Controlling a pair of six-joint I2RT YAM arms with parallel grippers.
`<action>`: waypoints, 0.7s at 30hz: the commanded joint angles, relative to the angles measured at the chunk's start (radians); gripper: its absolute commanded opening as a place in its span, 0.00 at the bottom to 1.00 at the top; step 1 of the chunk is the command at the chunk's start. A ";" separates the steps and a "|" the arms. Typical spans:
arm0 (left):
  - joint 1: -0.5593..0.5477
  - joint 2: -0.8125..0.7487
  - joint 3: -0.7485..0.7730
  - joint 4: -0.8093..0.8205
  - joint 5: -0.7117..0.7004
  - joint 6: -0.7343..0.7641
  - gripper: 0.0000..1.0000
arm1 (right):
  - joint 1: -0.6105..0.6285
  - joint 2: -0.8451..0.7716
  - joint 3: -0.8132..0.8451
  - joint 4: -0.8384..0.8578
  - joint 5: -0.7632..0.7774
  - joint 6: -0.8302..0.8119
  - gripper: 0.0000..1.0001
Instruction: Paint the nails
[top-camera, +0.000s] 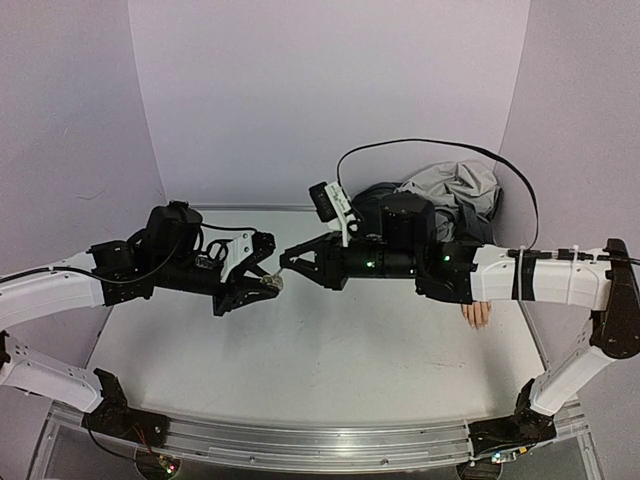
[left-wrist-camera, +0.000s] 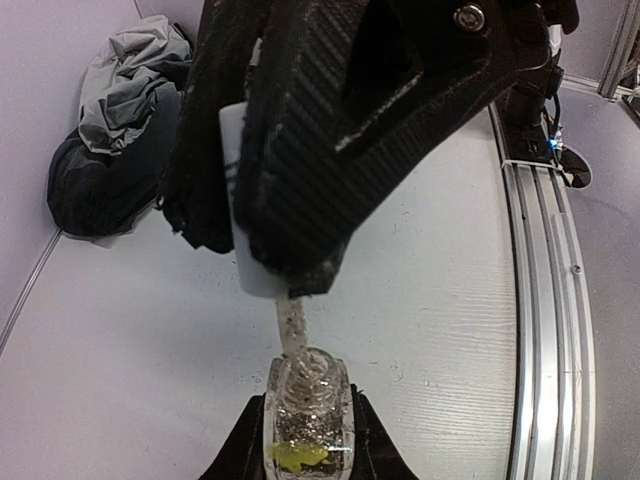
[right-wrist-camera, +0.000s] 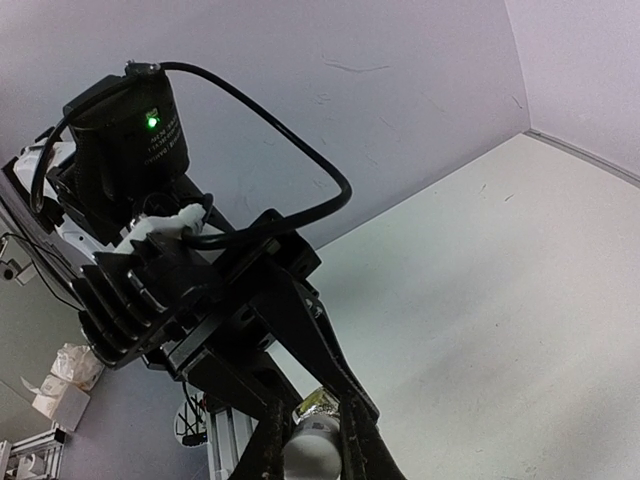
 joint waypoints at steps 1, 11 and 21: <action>-0.004 -0.004 0.011 0.027 0.001 0.010 0.00 | 0.007 -0.004 0.048 0.046 -0.006 -0.017 0.00; -0.004 -0.007 0.011 0.026 -0.001 0.006 0.00 | 0.017 -0.004 0.028 0.011 -0.014 -0.022 0.00; -0.004 -0.008 0.013 0.026 0.007 0.006 0.00 | 0.023 0.031 0.034 0.007 -0.021 -0.032 0.00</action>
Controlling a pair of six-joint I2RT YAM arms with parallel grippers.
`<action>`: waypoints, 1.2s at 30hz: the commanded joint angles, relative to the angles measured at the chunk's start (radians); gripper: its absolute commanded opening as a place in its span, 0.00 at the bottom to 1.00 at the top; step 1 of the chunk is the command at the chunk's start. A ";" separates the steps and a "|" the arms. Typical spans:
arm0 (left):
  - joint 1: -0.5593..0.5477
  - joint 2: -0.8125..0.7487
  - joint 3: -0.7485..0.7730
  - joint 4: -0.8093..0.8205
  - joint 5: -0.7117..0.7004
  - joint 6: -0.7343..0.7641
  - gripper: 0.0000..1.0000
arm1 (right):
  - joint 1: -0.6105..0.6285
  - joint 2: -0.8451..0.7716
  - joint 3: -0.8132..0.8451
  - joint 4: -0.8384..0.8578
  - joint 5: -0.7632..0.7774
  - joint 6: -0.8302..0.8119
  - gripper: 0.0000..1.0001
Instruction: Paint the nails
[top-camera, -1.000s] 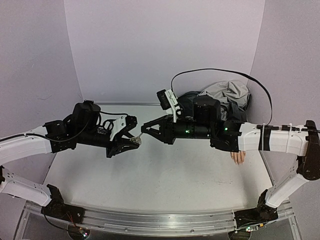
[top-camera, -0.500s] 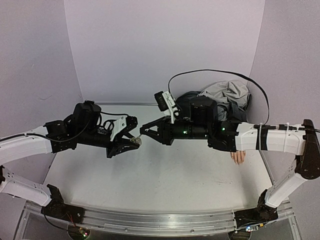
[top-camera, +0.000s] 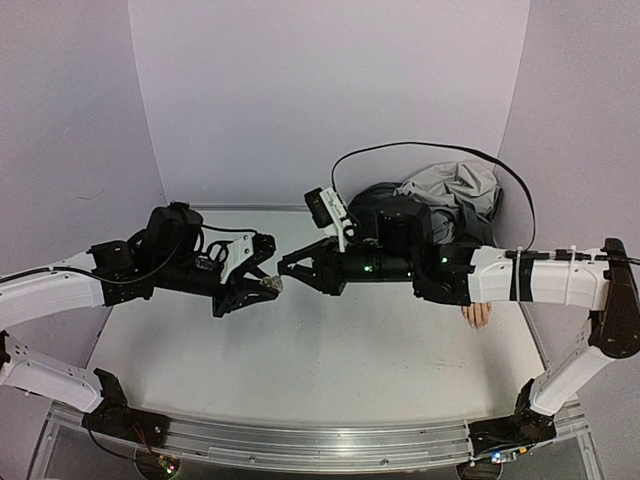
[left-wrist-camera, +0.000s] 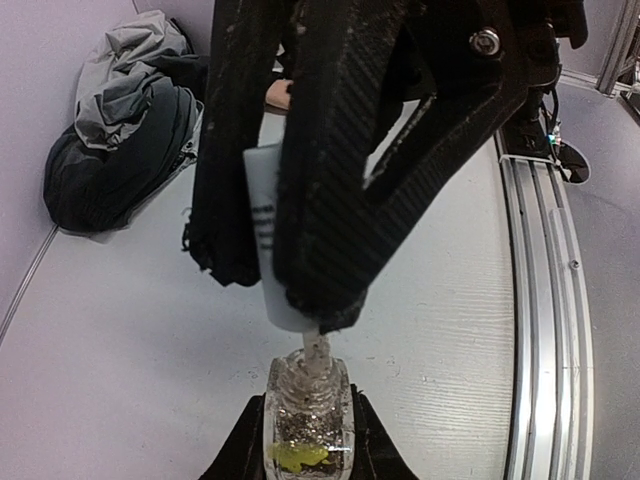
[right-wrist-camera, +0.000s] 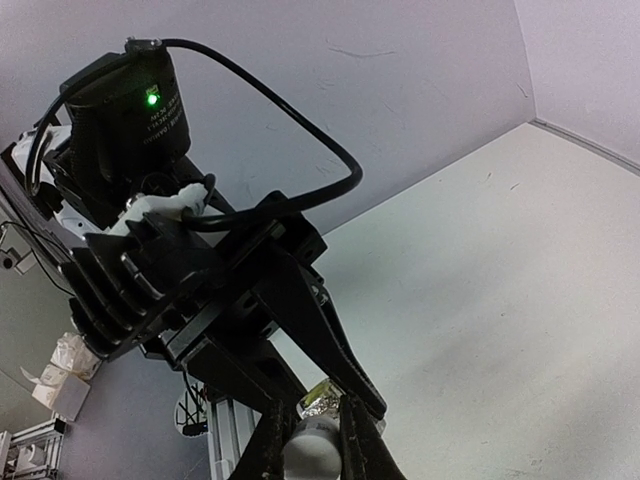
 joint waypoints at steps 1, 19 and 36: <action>-0.003 -0.010 0.013 0.033 0.006 0.007 0.00 | 0.010 0.028 0.032 0.026 -0.012 -0.028 0.00; -0.003 -0.065 -0.006 0.072 0.100 -0.018 0.00 | -0.007 0.122 0.110 -0.109 -0.184 -0.209 0.00; -0.002 -0.168 -0.119 0.318 -0.453 -0.128 0.00 | 0.155 0.377 0.412 -0.245 0.339 0.325 0.00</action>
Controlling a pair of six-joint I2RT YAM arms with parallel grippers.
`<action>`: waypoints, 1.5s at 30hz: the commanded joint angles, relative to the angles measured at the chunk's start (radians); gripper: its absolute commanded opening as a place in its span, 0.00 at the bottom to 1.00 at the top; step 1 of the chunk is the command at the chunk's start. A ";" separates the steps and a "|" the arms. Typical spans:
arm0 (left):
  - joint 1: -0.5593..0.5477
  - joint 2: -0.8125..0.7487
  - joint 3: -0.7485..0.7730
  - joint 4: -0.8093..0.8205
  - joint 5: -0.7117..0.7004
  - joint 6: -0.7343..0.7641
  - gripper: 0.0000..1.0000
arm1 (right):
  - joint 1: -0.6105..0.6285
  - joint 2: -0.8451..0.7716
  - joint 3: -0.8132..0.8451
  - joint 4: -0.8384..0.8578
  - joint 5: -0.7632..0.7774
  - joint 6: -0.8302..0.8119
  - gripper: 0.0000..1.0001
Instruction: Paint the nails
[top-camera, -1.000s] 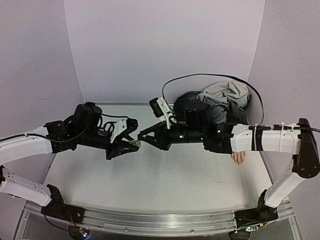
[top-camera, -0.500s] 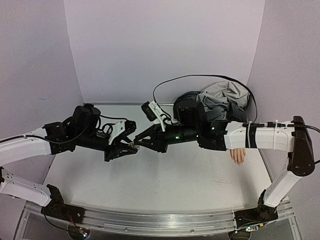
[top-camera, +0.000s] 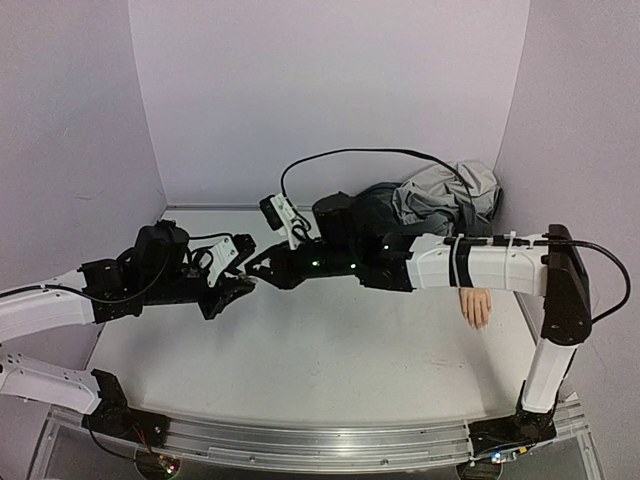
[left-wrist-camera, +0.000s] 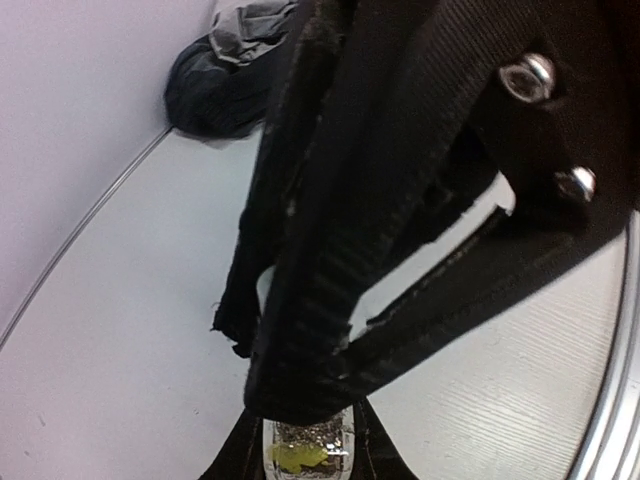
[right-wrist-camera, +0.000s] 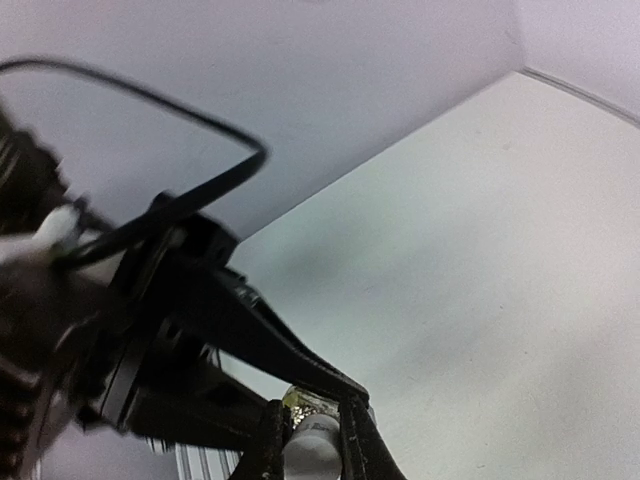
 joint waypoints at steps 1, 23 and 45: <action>-0.006 -0.067 0.013 0.285 -0.131 -0.015 0.00 | 0.161 0.097 0.147 -0.115 0.343 0.369 0.00; 0.055 -0.011 0.027 0.261 -0.038 -0.075 0.00 | -0.074 -0.259 -0.132 -0.092 0.045 0.006 0.95; 0.122 0.145 0.138 0.259 0.905 -0.229 0.00 | -0.120 -0.221 -0.073 -0.010 -0.502 -0.279 0.54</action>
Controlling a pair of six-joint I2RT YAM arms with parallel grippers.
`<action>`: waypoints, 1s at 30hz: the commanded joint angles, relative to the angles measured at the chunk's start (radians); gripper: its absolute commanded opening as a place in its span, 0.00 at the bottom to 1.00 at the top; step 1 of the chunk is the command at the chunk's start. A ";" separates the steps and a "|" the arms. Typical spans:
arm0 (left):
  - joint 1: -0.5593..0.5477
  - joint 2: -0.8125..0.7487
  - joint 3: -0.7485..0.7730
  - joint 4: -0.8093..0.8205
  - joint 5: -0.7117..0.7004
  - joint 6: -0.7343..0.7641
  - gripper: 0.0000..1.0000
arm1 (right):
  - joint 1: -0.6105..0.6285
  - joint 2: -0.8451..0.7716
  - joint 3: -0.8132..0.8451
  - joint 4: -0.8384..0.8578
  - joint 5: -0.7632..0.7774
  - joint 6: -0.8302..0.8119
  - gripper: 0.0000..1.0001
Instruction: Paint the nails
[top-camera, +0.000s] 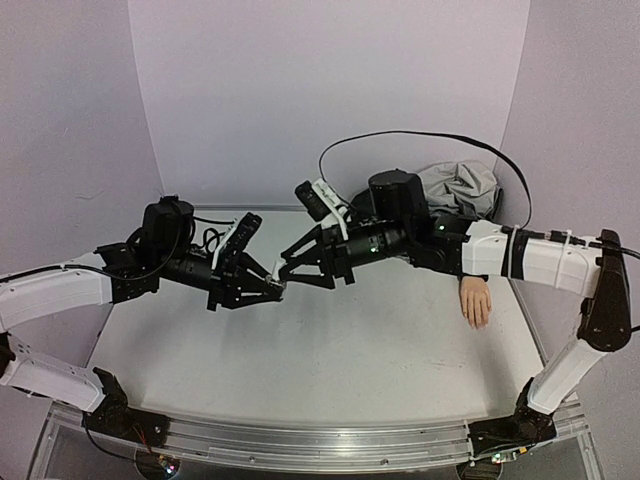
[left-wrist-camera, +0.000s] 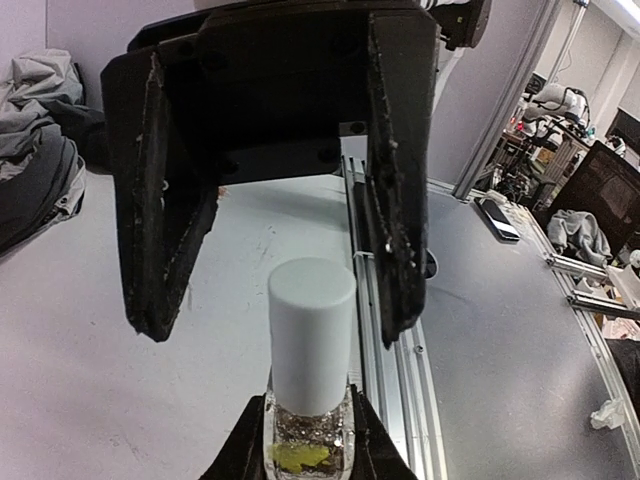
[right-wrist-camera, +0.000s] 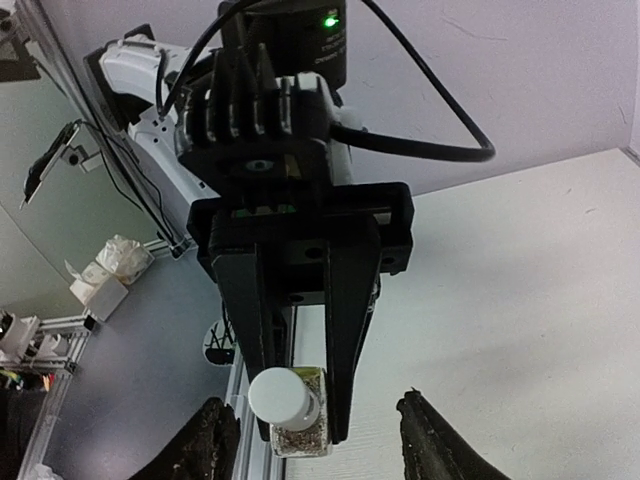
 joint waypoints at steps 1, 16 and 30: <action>0.005 0.008 0.060 0.053 0.095 -0.018 0.00 | -0.002 0.017 0.074 0.061 -0.088 -0.016 0.51; 0.005 0.014 0.061 0.053 0.104 -0.019 0.00 | -0.001 0.068 0.090 0.092 -0.194 0.016 0.26; 0.006 -0.073 0.074 0.053 -0.217 -0.061 0.00 | 0.032 0.102 0.016 0.133 -0.100 0.073 0.00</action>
